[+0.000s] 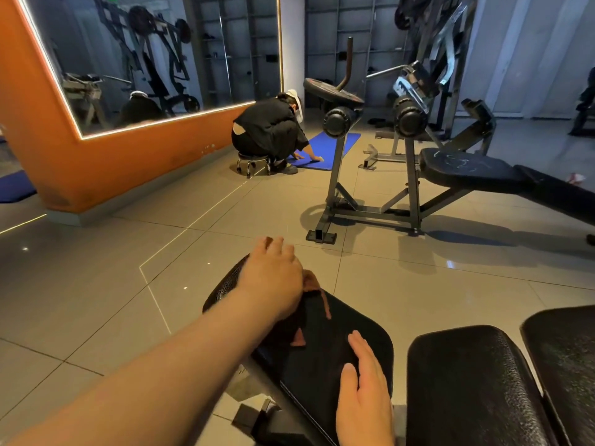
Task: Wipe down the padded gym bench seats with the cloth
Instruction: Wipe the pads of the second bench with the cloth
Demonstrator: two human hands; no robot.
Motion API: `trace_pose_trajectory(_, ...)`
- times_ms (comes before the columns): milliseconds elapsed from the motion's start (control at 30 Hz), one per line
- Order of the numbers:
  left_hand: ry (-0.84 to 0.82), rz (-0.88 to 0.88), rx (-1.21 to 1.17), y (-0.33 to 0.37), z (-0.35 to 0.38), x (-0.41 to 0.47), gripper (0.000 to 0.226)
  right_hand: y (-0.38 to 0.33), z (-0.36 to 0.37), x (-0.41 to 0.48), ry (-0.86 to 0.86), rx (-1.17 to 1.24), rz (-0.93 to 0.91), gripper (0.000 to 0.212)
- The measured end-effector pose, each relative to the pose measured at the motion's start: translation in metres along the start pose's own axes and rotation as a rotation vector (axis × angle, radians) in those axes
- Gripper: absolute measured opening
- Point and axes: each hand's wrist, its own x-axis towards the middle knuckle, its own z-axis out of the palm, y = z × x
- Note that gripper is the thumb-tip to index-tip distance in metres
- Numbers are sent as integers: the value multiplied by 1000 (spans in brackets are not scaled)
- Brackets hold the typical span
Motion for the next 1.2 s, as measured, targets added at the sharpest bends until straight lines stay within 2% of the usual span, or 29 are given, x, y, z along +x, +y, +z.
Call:
trace_pose_trajectory(67,-2,97,36,27,1,-12,60,-1,-1,0,11,18,5,50)
trace_pose_trajectory(133,-22,264,1,44,5,-40,60,-2,-1,0,27,36,16,52)
trace_pose_trajectory(200,17,290,-74,31,12,-66,57,-2,0,-1,31,38,21,52)
trace_pose_trajectory(233,97,259,-96,20,14,-74,55,-2,0,-1,33,41,20,52)
trace_pose_trajectory(300,258,74,-83,-5,14,-80,53,-6,0,-1,33,46,21,51)
trace_pose_trajectory(400,105,-162,-73,-23,5,-52,58,-10,-2,0,19,104,63,50)
trace_pose_trajectory(500,10,-219,-28,9,-3,-14,61,-13,-9,-1,11,253,158,52)
trace_pose_trajectory(667,-46,79,53,96,12,4,62,-15,-21,-11,104,457,287,55)
trace_pose_trajectory(800,-45,319,51,145,25,-4,67,-8,-40,-15,152,651,380,47)
trace_pose_trajectory(1000,-20,695,-37,165,42,-77,57,-7,-66,-4,158,652,374,38)
trace_pose_trajectory(1067,1,695,-85,149,44,-92,55,-9,-65,-9,121,650,388,39)
trace_pose_trajectory(1133,106,589,-91,130,42,-88,56,-11,-64,-13,105,656,390,37)
trace_pose_trajectory(1200,51,474,-31,121,35,-61,59,-14,-65,-14,103,678,404,37)
